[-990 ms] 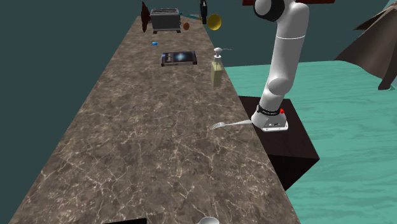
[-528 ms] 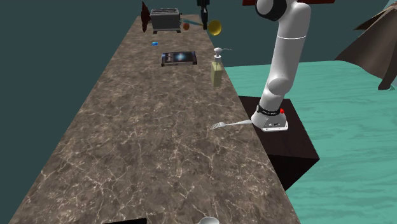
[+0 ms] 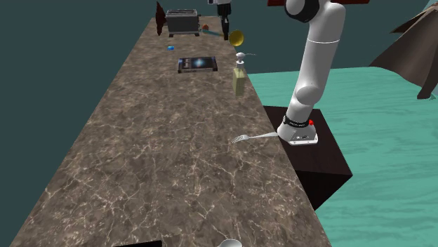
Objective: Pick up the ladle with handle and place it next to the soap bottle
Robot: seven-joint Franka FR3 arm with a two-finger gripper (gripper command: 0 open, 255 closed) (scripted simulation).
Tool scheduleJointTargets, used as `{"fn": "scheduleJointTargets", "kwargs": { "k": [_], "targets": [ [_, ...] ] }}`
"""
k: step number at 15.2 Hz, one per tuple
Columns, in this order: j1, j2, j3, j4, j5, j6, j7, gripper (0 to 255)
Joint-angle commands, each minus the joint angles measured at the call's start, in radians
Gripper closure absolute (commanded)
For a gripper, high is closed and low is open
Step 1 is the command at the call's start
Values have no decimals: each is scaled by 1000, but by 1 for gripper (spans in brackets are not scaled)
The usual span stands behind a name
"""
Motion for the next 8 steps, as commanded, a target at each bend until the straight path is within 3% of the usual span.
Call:
{"fn": "scheduleJointTargets", "kwargs": {
  "k": [1,8],
  "targets": [
    [2,-8,1,-38,-3,31,1,255],
    [5,-13,3,-139,-4,127,-1,255]
  ]
}}
